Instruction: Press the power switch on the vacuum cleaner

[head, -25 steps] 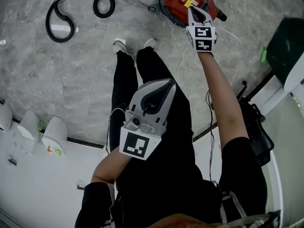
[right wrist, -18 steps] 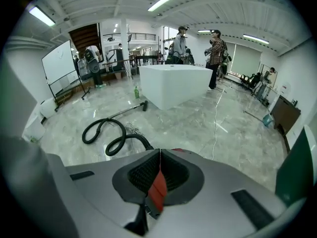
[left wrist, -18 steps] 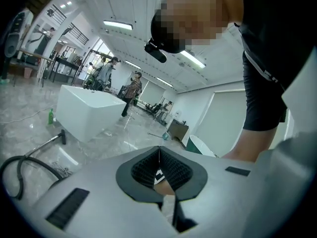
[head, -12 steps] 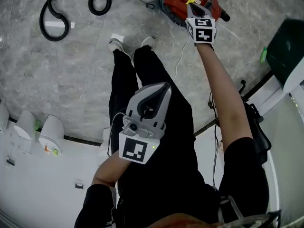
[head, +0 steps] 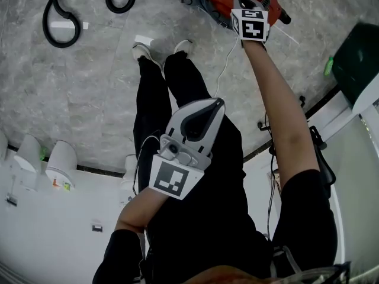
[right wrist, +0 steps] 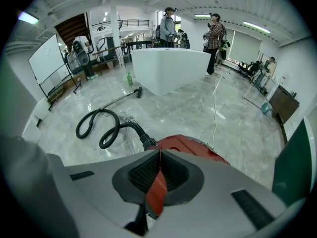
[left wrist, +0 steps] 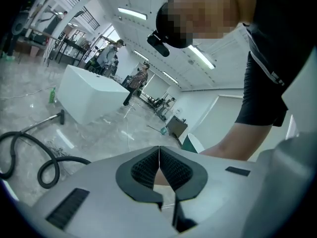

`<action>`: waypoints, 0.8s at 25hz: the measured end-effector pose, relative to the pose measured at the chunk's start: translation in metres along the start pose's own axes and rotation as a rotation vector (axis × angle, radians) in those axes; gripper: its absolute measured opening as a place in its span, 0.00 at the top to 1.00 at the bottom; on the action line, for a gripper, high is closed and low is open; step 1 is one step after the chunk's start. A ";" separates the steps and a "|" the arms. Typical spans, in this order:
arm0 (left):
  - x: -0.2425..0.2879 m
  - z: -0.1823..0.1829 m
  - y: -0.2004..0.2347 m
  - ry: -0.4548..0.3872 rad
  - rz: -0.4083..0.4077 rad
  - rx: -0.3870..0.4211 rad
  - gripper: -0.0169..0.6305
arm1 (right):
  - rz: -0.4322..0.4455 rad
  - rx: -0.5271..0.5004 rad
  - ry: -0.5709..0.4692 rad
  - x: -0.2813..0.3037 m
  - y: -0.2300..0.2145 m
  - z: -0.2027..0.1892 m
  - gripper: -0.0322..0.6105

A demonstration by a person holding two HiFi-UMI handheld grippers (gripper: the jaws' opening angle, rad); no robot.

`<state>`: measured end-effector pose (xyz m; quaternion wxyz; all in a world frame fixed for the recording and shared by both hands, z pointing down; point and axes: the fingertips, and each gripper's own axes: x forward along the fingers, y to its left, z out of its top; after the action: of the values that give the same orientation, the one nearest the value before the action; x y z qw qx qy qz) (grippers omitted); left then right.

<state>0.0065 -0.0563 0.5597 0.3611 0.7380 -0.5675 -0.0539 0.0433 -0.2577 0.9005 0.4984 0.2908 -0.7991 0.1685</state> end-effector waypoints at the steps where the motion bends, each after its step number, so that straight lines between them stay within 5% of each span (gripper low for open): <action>1: -0.001 -0.002 0.002 0.008 -0.001 0.003 0.94 | -0.004 0.009 0.009 0.003 -0.001 -0.001 0.92; 7: -0.009 -0.007 0.021 0.016 0.028 -0.035 0.94 | -0.010 0.031 0.035 0.023 -0.008 -0.007 0.92; 20: -0.017 -0.012 0.038 -0.034 0.024 -0.172 0.94 | 0.005 0.282 0.112 0.045 -0.014 -0.023 0.92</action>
<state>-0.0239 -0.0394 0.5852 0.4142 0.6965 -0.5754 -0.1106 0.0536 -0.2693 0.9513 0.4962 0.3461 -0.7391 0.2962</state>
